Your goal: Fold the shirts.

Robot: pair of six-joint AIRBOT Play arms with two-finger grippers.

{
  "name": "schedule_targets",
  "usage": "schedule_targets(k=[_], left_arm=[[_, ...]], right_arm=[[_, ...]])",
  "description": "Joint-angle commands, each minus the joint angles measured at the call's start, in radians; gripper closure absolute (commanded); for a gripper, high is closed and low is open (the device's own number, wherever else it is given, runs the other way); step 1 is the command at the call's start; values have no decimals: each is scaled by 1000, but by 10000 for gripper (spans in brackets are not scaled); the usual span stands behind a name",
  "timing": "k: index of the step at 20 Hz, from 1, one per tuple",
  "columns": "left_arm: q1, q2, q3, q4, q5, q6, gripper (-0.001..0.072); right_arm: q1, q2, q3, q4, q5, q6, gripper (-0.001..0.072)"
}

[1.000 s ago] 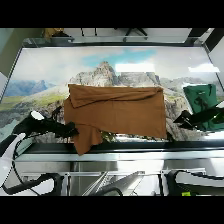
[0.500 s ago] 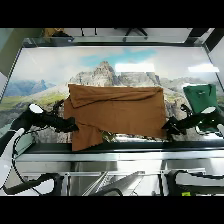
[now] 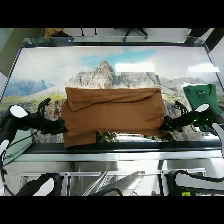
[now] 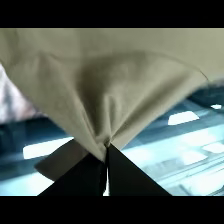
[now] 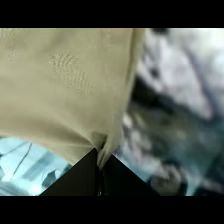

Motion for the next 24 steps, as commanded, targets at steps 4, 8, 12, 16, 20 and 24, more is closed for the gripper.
schedule_targets(k=[4, 8, 12, 16, 20, 24], left_arm=[[10, 203, -119, 92, -19, -66, 693], [10, 120, 6, 6, 59, -22, 693], [10, -94, 284, -21, 71, -1, 693], [6, -302, 487, -21, 119, 2, 693], [-54, -517, 620, -17, 156, 21, 693], [-88, -689, 706, -9, 163, 20, 692]], right_arm=[[4, 107, 3, -168, 37, 123, 692], [6, 89, 45, 140, -81, -81, 692], [8, -7, 211, 389, -187, -206, 692], [26, -180, 354, 562, -243, -294, 691], [72, -354, 410, 581, -319, -328, 691], [72, -420, 411, 565, -332, -345, 691]])
